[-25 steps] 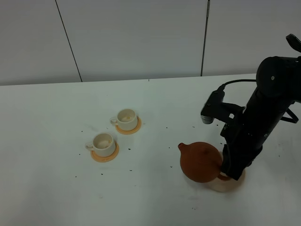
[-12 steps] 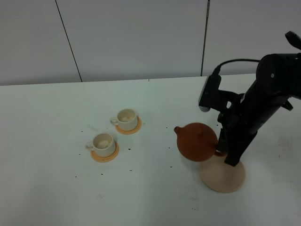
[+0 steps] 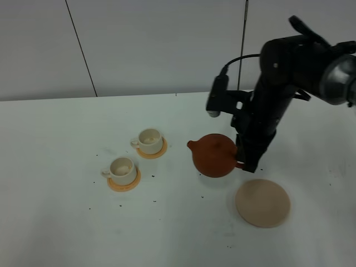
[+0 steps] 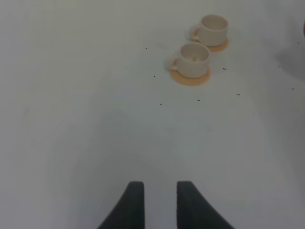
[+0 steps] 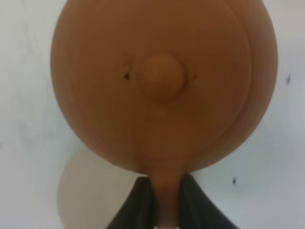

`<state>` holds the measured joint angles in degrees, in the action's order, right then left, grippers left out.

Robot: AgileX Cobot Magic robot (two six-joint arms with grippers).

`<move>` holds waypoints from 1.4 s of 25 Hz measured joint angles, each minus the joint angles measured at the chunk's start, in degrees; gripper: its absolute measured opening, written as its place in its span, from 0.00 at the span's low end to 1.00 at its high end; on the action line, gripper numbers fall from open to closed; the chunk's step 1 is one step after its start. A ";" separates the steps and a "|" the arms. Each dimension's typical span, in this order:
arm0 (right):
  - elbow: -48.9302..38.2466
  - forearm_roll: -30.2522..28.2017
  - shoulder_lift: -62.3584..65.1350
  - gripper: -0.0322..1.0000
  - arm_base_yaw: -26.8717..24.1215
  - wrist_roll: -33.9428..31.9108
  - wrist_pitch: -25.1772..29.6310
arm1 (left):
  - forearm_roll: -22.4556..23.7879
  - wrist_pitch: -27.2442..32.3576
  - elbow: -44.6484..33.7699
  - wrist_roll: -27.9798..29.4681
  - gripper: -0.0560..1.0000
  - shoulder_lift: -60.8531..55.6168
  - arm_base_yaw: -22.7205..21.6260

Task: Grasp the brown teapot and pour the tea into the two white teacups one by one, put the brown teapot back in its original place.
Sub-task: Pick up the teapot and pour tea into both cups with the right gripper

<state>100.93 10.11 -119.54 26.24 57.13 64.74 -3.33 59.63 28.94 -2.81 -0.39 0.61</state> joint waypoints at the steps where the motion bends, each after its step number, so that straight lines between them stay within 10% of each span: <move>1: 1.75 0.00 -1.04 0.12 0.44 0.24 0.91 | 0.00 0.00 0.00 0.00 0.28 0.00 0.00; 35: 28.16 2.70 -15.37 0.12 6.26 11.43 5.47 | 0.00 0.00 0.00 0.00 0.28 0.00 0.00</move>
<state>129.09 12.80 -134.91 32.50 68.56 70.21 -3.33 59.63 28.94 -2.81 -0.39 0.61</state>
